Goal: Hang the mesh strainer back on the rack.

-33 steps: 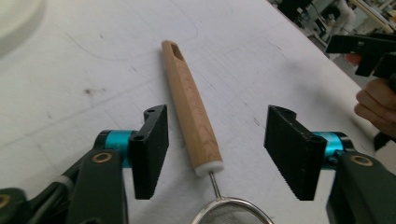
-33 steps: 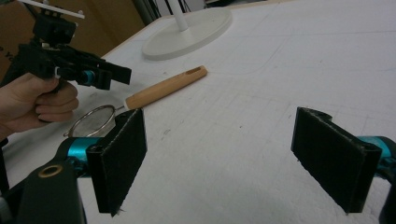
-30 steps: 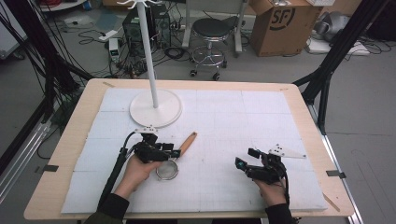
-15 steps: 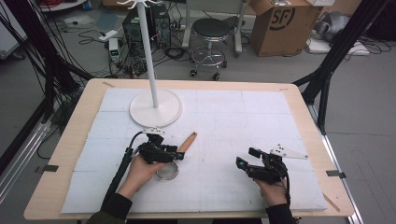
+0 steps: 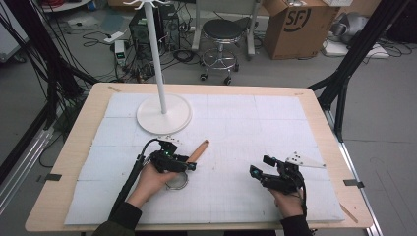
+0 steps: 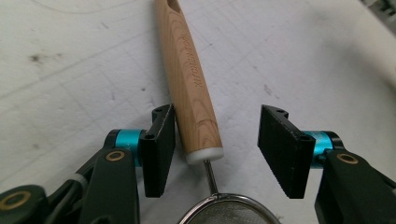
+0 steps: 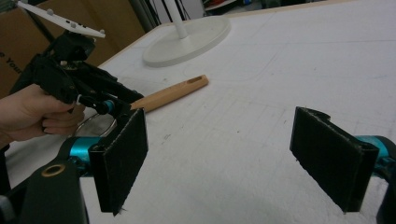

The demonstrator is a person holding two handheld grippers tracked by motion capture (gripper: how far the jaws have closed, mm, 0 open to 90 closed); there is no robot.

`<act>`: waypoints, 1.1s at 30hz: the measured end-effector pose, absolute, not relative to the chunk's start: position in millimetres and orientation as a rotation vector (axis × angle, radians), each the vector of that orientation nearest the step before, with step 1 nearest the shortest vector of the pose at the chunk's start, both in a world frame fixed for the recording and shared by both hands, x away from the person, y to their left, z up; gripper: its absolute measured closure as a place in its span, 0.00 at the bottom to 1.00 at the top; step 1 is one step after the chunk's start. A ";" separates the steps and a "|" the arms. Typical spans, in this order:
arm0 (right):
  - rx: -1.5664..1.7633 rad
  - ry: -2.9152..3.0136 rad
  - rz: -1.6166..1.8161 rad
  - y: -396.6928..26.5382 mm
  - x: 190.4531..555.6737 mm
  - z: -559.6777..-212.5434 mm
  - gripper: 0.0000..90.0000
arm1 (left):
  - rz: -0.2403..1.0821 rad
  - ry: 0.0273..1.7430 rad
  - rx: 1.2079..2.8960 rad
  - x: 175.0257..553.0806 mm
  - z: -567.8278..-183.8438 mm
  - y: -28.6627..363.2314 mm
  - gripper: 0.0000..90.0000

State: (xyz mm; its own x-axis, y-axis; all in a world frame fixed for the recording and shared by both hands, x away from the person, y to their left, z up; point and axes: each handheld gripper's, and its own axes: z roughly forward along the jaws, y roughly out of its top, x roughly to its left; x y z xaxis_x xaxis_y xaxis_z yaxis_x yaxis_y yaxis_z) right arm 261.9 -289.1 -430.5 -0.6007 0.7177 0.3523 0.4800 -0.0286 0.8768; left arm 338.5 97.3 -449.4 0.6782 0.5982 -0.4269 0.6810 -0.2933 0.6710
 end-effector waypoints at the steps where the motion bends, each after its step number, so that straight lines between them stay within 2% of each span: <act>1: 1.281 2.027 1.685 -289.4 261.7 -430.4 0.20 | -0.117 0.991 1.992 338.6 -449.4 96.9 0.54; 20: 1.282 2.018 1.689 -289.8 261.0 -429.4 0.20 | -0.075 0.983 2.023 337.6 -449.7 94.7 0.58; 33: 1.286 2.013 1.687 -289.5 260.8 -429.3 0.20 | -0.029 0.981 2.058 337.6 -448.8 93.2 0.67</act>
